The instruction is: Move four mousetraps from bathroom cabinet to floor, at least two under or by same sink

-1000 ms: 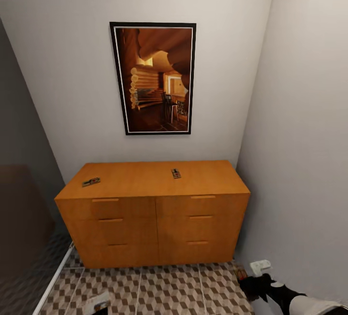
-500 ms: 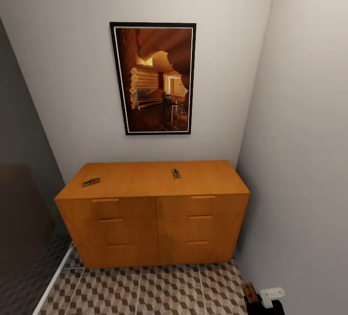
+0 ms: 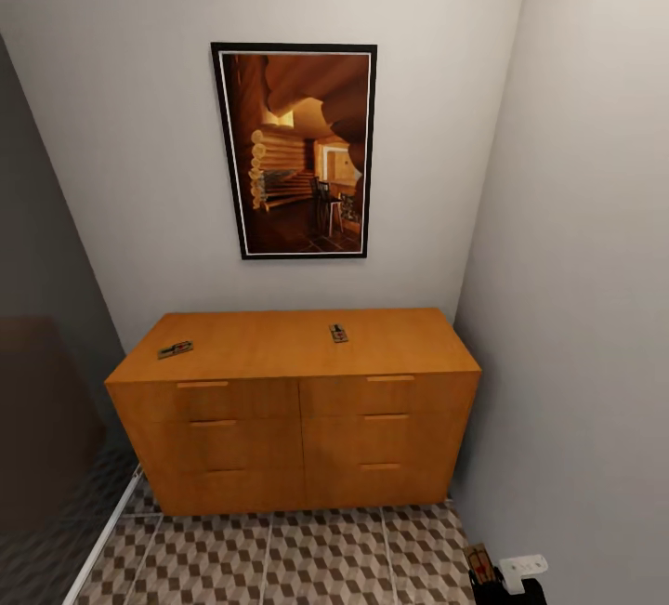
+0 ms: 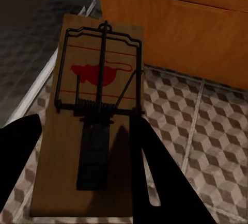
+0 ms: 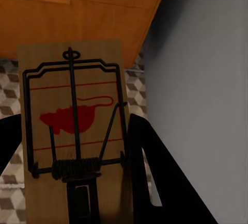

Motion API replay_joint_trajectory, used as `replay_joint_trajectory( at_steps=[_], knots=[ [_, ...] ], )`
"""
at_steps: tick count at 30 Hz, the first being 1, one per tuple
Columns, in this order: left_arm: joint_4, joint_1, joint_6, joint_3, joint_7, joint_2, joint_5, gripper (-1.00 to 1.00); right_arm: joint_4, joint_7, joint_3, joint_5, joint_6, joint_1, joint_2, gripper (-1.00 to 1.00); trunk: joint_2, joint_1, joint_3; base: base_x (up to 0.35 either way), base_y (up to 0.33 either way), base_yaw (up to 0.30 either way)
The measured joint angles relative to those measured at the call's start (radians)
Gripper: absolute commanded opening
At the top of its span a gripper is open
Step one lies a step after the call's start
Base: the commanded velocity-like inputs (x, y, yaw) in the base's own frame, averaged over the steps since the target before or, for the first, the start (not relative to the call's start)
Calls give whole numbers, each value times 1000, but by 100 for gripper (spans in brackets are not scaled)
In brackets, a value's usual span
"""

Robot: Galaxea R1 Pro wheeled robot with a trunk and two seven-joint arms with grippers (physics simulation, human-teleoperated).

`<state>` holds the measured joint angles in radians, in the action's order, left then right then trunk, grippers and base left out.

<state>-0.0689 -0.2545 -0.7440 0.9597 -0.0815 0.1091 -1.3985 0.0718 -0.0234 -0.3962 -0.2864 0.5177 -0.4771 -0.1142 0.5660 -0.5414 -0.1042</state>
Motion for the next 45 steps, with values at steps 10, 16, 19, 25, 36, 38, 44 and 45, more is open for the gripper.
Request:
replay_joint_trajectory(
  at_steps=[10, 16, 19, 25, 36, 38, 44, 45],
  knots=[
    [0, 2, -8, -2, -1, -2, -28, -100, 0, 0, 0, 0, -1, 3, 0, -100, 0, 0, 0, -124, 149, 0],
    [0, 2, -8, -2, -1, -2, -29, -100, 0, 0, 0, 1, 0, 3, 0, -100, 0, 0, 0, -170, 229, 45],
    [0, 2, -8, -2, -2, -2, -28, -100, 0, 0, 0, 1, 0, 3, 0, -100, 0, 0, 0, -44, 58, 237],
    [0, 2, -8, -2, -2, -1, -27, -100, 0, 0, 0, 1, 0, 3, 0, -100, 0, 0, 0, -9, 12, 287],
    [-1, 2, -8, -2, -1, 3, -27, -100, 0, 0, 0, 2, -1, 3, 0, -100, 0, 0, 0, -28, 117, 238],
    [-1, 2, -8, -2, 0, 3, -27, -100, 0, 0, 0, 2, -1, 3, 0, -100, 0, 0, 0, -56, 298, 40],
    [-1, 2, -8, -2, 0, 2, -27, -100, 0, 0, 0, 2, -1, 3, 0, -100, 0, 0, 0, -22, 312, 11],
    [-2, 2, -8, -2, 0, 2, -27, -100, 0, 0, 0, 2, -1, 3, 0, -100, 0, 0, 0, -5, 317, 3]
  ],
)
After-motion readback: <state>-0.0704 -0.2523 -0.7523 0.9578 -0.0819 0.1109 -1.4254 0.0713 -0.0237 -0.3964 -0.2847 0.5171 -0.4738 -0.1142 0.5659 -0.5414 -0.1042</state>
